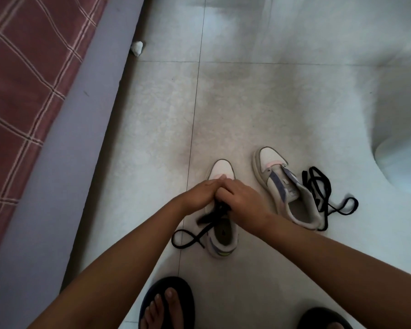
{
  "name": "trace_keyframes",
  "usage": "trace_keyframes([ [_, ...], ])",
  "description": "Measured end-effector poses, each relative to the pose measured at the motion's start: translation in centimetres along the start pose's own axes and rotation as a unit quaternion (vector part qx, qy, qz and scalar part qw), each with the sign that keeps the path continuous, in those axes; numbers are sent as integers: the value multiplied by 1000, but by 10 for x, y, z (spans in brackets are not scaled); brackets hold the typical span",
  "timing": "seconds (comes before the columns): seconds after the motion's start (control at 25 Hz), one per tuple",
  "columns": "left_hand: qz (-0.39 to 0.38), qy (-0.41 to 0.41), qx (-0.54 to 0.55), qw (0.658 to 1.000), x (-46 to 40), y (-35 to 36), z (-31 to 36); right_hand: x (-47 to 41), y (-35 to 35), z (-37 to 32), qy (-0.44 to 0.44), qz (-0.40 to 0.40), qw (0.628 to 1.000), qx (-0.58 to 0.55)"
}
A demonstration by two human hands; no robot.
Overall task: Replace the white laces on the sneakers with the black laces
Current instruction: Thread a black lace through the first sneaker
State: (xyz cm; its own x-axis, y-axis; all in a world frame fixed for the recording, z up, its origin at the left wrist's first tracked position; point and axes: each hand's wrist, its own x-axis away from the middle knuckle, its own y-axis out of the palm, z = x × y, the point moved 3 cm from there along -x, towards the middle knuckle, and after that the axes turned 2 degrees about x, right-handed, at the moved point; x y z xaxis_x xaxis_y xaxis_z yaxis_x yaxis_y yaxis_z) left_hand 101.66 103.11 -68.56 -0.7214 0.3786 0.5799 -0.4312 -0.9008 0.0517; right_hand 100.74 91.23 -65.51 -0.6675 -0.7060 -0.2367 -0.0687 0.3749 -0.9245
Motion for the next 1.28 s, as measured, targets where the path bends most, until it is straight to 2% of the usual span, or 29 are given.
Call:
trace_keyframes([
  [0.04,6,-18,-11,1000,0,-2,-4,3,3,2,34,-19,999,-18],
  [0.08,10,-29,-27,999,0,-5,-8,7,6,8,113,-31,992,-55],
  [0.16,0,-24,-59,998,0,-9,-12,22,17,18,299,-75,933,-185],
  [0.2,3,-18,-70,997,0,-10,-12,28,22,22,345,-77,903,-244],
  [0.28,45,-12,-100,994,1,-13,-11,32,23,27,363,-21,879,-307],
  [0.36,89,19,-173,981,2,-16,-7,32,17,27,321,29,896,-304],
  [0.44,106,85,-346,928,2,-17,1,39,15,27,307,61,901,-302],
  [0.52,106,131,-496,852,-1,-12,6,50,16,26,345,66,871,-343],
  [0.6,123,137,-580,794,-4,-9,8,60,19,25,394,33,835,-383],
  [0.64,139,133,-601,776,-5,-10,8,62,19,25,418,17,815,-400],
  [0.68,165,128,-599,773,-5,-14,7,63,20,25,437,6,798,-415],
  [0.72,201,117,-563,793,-5,-20,6,63,20,25,451,-4,784,-425],
  [0.76,233,87,-494,833,-6,-29,4,63,20,24,462,-11,776,-430],
  [0.84,284,7,-252,925,-8,-47,-7,62,21,20,477,-15,762,-438],
  [0.88,306,-24,-150,940,-7,-51,-12,62,21,19,481,-14,757,-442],
  [0.92,319,-45,-121,939,-6,-53,-15,61,21,19,483,-14,754,-445],
  [0.96,323,-48,-173,929,-6,-56,-17,60,21,19,483,-17,754,-445],
  [1.0,310,-29,-291,905,-7,-58,-18,60,20,20,480,-21,756,-443],
  [1.08,247,-1,-506,827,-7,-53,-19,61,21,21,472,-32,763,-441],
  [1.12,234,14,-572,786,-5,-49,-19,63,21,22,469,-39,763,-442],
  [1.2,222,36,-653,723,-2,-44,-17,67,21,24,462,-59,764,-446],
  [1.24,246,40,-674,695,-1,-46,-16,68,20,25,459,-75,762,-450],
  [1.28,275,45,-648,709,0,-51,-17,69,20,26,457,-93,757,-457],
])
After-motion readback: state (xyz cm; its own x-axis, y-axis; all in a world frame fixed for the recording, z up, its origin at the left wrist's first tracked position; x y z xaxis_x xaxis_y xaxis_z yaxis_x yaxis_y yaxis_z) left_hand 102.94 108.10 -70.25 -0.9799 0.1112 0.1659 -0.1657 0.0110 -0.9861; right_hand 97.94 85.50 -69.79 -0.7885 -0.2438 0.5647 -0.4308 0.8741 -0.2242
